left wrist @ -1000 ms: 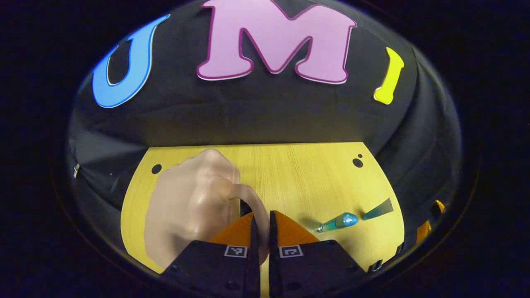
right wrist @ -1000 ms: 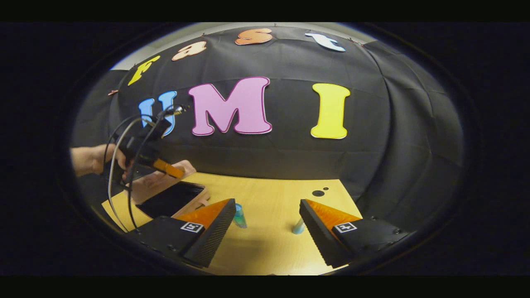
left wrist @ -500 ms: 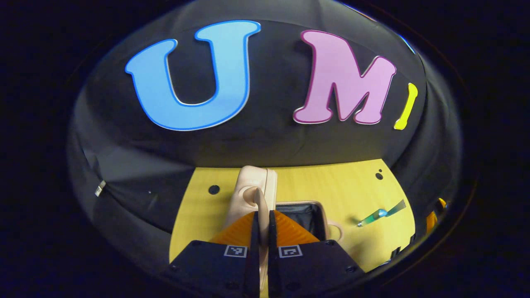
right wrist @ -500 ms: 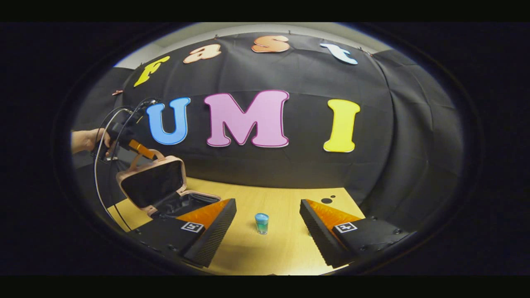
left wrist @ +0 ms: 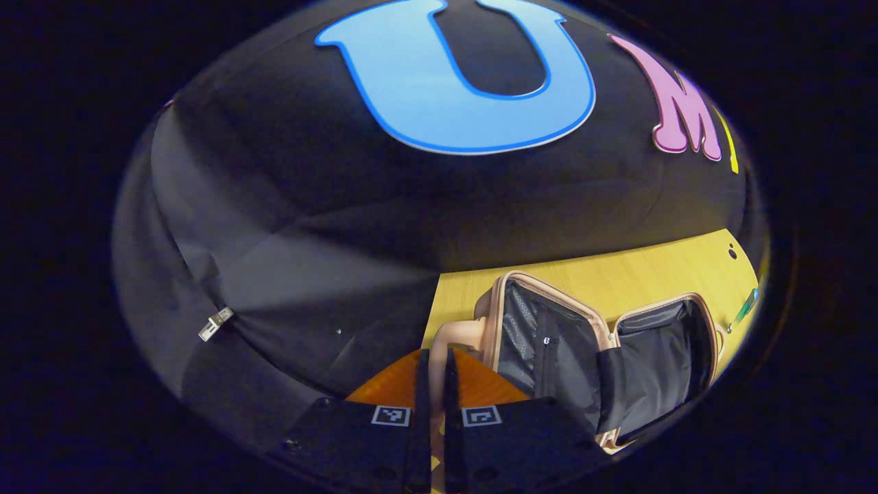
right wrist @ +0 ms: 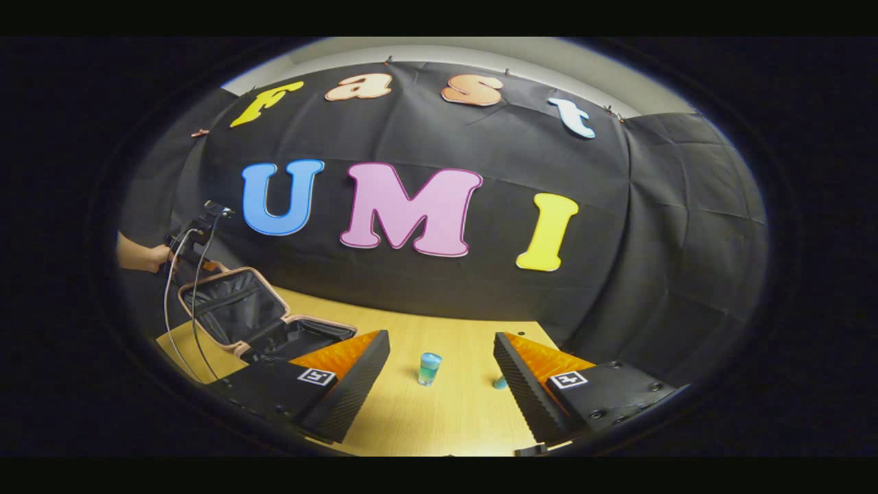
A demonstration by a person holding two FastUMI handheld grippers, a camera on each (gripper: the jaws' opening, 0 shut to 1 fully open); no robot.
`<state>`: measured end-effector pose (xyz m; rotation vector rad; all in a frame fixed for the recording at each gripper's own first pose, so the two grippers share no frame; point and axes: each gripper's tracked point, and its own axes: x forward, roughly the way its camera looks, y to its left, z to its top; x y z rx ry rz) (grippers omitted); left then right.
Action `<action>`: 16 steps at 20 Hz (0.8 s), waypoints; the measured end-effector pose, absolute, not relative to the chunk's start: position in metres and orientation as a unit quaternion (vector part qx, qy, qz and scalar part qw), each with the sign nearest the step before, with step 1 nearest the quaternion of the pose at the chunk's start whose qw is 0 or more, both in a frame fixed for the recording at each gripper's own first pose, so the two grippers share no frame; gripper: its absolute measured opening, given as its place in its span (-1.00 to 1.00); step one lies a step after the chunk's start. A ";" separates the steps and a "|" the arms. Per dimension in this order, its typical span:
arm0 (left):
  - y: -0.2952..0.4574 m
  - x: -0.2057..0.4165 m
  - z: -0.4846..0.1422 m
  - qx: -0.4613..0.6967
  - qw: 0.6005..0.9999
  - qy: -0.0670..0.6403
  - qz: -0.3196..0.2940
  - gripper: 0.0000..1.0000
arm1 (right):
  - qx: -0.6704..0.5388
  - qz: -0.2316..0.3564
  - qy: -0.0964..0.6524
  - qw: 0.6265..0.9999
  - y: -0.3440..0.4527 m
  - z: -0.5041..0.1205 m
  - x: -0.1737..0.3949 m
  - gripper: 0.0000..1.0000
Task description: First open the suitcase, pack the skin care products into it, and then close the suitcase.
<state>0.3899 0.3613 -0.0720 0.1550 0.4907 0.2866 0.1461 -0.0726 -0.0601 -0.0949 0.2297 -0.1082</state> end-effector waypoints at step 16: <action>0.418 0.401 -0.166 0.065 0.937 0.285 0.192 -0.36 | 0.000 -0.139 0.173 0.975 -0.083 -0.091 0.105 0.93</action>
